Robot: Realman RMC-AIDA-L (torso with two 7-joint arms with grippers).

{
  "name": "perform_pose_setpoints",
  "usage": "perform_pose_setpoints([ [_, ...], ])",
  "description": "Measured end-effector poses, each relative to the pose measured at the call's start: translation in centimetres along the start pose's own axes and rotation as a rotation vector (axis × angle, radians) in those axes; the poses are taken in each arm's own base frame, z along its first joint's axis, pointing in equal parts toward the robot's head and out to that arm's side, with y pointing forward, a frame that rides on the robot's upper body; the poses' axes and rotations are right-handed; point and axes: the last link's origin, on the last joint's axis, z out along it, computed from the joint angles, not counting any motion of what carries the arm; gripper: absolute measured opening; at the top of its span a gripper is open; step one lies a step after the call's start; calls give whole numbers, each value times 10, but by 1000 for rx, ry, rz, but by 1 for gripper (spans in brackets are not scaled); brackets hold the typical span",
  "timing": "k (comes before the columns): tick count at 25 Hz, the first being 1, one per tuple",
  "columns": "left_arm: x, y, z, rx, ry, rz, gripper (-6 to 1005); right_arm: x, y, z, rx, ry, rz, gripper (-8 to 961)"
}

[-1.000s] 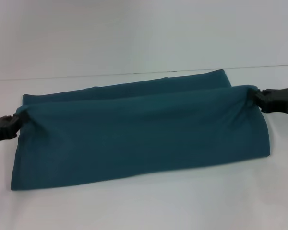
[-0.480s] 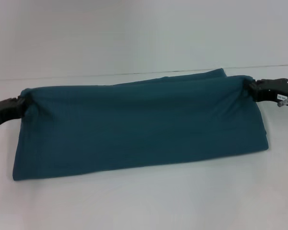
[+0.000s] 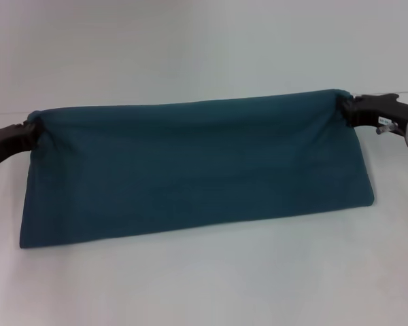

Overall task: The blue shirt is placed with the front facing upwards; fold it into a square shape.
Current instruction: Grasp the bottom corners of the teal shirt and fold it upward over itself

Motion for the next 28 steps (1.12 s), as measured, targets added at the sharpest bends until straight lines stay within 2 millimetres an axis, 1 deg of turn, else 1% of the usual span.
perform_pose_setpoints([
  [6, -2, 0, 3, 34, 0, -10, 42, -9, 7, 14, 17, 2, -48, 62],
  [11, -2, 2, 5, 37, 2, -2, 43, -10, 14, 21, 24, 13, -69, 62],
  [15, -3, 2, 8, 52, -1, 6, 43, -9, 16, 23, 25, 19, -73, 62],
  [19, -4, 6, 12, 58, -3, 16, 65, -10, 15, 23, 36, 18, -72, 63],
  [28, -11, 10, 17, 95, -16, 11, 115, -6, 19, 27, 60, 40, -172, 63],
])
